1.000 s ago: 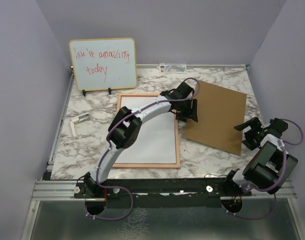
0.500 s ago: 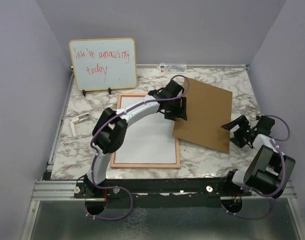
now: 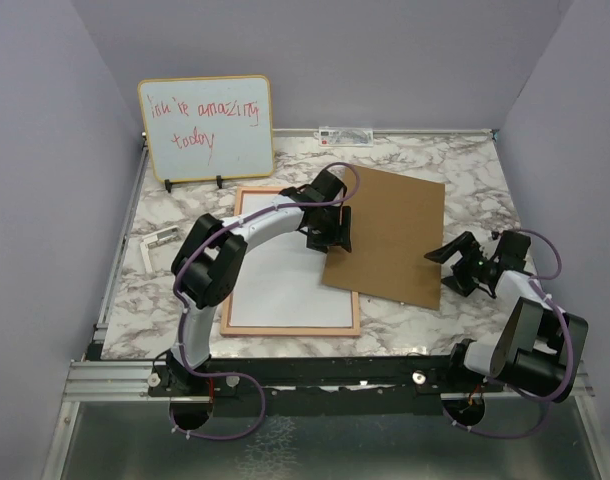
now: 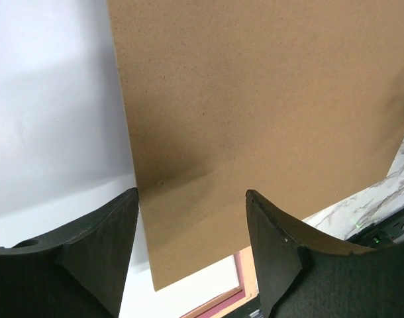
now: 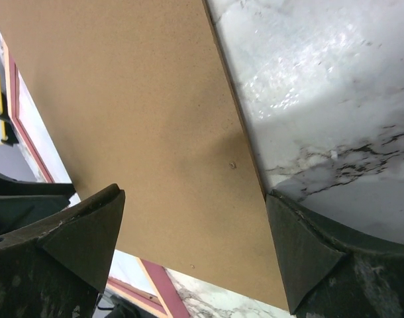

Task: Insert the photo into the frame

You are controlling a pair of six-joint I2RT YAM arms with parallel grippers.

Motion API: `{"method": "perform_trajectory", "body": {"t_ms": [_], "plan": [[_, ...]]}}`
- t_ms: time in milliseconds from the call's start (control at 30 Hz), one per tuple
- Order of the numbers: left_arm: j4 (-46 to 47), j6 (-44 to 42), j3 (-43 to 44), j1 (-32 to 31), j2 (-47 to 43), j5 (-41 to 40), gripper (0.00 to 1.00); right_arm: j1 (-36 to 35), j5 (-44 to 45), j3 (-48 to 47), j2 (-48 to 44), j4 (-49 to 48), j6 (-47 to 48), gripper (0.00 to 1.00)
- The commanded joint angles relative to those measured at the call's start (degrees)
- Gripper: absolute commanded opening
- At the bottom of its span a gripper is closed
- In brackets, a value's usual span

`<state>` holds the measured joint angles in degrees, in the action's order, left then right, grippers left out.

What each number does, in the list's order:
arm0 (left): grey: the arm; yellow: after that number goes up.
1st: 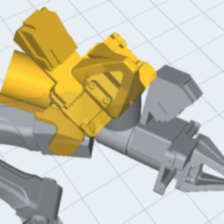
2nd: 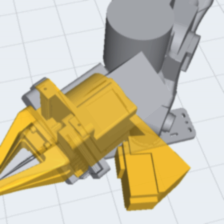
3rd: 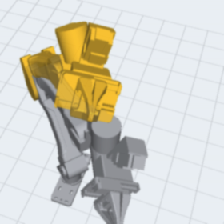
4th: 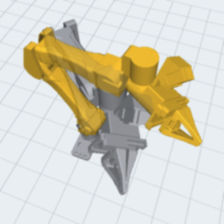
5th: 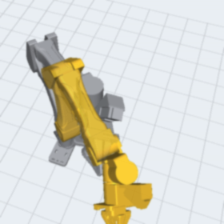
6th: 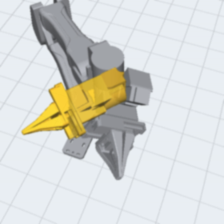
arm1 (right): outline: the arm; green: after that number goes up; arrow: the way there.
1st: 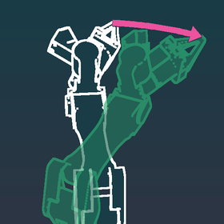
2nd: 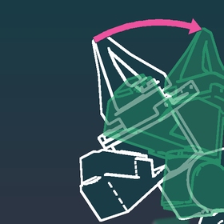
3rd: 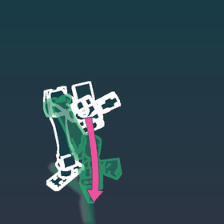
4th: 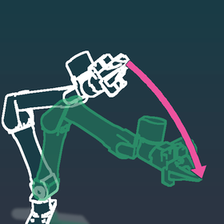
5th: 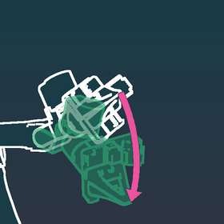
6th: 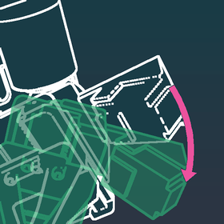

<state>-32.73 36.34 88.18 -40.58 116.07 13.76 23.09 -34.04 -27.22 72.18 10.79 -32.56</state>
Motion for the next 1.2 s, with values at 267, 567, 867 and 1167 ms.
{"method": "perform_trajectory", "body": {"t_ms": [267, 567, 867, 1167], "plan": [[-0.19, -4.53, -5.12, 1.73, -4.81, 3.75, 0.72, -1.71, -3.12, 3.08, -1.82, 8.66, 3.20, 0.91], [-2.56, -6.93, -7.38, 2.06, -6.67, 2.42, 0.83, -1.72, -2.19, 2.79, -1.99, 8.99, 2.85, 0.91], [1.70, -3.65, -9.24, 2.88, -6.79, 21.36, 0.67, -1.73, -2.60, 2.44, -2.83, 9.39, 2.36, 0.90], [11.27, 5.22, -12.67, 5.82, -10.32, 35.89, 0.53, -1.73, -3.08, 3.24, -3.56, 9.04, 1.61, 0.90]]}}
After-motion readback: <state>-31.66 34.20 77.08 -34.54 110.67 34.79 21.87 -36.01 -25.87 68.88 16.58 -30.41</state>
